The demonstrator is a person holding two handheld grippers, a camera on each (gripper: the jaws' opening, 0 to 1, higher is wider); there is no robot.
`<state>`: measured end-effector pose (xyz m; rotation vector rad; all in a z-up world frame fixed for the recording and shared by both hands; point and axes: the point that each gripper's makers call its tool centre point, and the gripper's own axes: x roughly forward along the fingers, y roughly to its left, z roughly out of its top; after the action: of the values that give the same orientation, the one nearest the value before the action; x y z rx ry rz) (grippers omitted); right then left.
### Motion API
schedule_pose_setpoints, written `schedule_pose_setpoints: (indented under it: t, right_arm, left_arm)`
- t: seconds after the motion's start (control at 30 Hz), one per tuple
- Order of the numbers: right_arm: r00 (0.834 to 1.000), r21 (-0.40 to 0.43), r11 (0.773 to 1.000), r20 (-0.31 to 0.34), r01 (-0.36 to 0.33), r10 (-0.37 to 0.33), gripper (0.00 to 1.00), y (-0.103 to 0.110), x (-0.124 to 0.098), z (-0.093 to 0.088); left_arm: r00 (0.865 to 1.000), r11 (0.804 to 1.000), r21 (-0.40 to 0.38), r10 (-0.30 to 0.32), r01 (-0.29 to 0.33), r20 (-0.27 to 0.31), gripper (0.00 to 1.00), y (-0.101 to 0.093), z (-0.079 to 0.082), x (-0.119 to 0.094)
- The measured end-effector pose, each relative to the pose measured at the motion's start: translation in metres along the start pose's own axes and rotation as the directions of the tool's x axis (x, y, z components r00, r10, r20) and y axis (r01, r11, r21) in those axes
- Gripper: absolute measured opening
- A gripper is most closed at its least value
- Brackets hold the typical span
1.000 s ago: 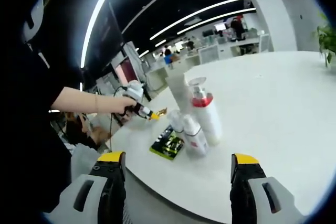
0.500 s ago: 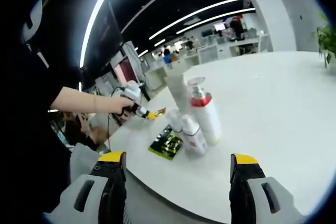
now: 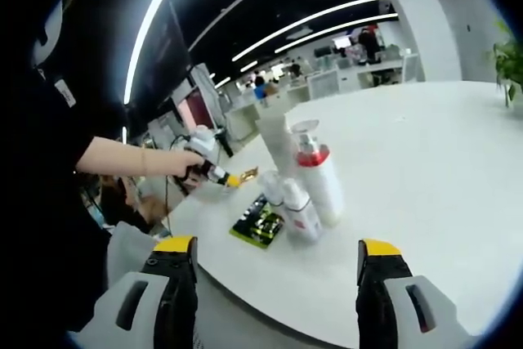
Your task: Arrange the skincare products in the storage area until every visible bottle or jar stands upright without overlapping.
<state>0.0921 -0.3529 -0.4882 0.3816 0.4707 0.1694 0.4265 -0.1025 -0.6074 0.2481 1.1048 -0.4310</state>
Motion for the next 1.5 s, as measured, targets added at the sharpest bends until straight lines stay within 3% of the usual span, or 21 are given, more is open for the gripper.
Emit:
schedule_pose_setpoints:
  t: [0.57, 0.87, 1.03, 1.5]
  right_arm:
    - [1.000, -0.029, 1.000, 0.018, -0.011, 0.012, 0.83, 0.006, -0.002, 0.003]
    - [0.999, -0.042, 0.999, 0.033, -0.013, 0.014, 0.86, 0.007, -0.004, 0.005]
    - [0.998, -0.038, 0.999, 0.056, -0.008, 0.010, 0.94, 0.005, -0.006, 0.008]
    - [0.998, -0.052, 0.999, 0.060, 0.017, -0.014, 0.99, -0.002, -0.004, 0.006]
  left_arm:
    - [1.000, 1.000, 0.021, -0.018, 0.018, 0.019, 0.36, -0.009, -0.012, -0.026]
    - [0.999, 0.999, 0.042, -0.031, 0.031, 0.014, 0.36, -0.018, -0.028, -0.039]
    - [0.999, 0.998, 0.055, -0.039, 0.039, 0.008, 0.36, -0.025, -0.038, -0.045]
    - [0.997, 0.993, 0.094, -0.075, 0.076, -0.015, 0.36, -0.047, -0.064, -0.055]
